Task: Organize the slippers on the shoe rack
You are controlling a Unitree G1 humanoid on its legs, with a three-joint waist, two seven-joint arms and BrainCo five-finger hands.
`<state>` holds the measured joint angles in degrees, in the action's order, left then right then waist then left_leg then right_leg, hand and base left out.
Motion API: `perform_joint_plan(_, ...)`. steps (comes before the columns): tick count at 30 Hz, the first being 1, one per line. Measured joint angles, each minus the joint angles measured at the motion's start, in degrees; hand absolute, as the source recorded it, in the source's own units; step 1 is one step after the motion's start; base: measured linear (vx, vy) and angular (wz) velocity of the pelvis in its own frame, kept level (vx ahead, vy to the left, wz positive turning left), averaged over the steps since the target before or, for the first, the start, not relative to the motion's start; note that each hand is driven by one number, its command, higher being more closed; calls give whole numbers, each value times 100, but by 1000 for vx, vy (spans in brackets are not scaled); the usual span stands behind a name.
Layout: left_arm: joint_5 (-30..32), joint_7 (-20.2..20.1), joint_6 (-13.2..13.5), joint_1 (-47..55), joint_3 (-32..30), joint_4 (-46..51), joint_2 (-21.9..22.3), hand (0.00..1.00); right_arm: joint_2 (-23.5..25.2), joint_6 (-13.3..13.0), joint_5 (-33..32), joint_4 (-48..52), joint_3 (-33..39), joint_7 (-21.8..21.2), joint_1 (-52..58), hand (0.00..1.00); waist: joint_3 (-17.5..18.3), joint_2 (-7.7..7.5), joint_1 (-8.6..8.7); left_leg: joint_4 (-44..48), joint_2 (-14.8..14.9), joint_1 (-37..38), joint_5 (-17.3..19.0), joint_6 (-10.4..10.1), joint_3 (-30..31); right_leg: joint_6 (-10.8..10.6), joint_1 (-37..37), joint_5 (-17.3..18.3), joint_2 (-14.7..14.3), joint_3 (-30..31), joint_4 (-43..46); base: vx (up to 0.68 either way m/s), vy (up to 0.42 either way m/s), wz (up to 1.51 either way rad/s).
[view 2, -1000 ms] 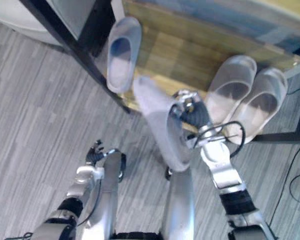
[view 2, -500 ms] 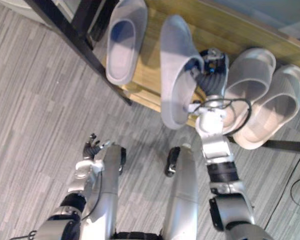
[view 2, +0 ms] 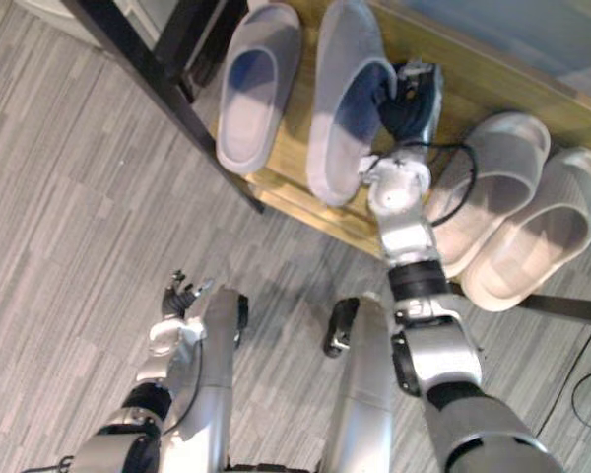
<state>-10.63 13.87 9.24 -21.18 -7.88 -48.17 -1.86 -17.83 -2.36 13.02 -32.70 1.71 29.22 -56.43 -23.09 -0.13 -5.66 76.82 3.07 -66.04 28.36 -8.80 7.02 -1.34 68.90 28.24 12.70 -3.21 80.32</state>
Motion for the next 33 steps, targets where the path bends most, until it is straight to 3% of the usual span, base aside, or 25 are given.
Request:
perform_joint_plan(13, -143, 87, 8, 19, 5, -98, 30, 0, 215, 60, -464, -442, 290, 186, -403, 0, 160, 12, -58, 17, 29, -100, -18, -34, -24, 33, 117, 6, 6, 4, 39, 7, -2, 0)
perform_joint_plan(23, -187, 103, 3, 81, -23, -157, -40, 0, 441, 16, -693, -382, -13, -146, -297, 0, 163, 12, -57, -25, 209, 28, -17, -33, -181, 9, 89, -36, -139, 105, -50, 11, -10, -10)
perform_joint_plan(29, -186, 79, -28, 145, -53, -210, -65, 0, 502, -40, -862, 107, -196, -338, 382, 0, 165, 8, -33, -89, 263, 200, -17, -33, -190, 5, -90, -52, -186, 84, -143, 15, -4, -4)
perform_joint_plan(33, -179, 59, -98, 253, -256, -210, -24, 0, 889, -61, -844, 775, -219, -347, 1129, 0, 175, -5, 21, -241, 283, 369, -17, -33, -217, -3, -251, -50, -188, 62, -267, 27, -7, -1)
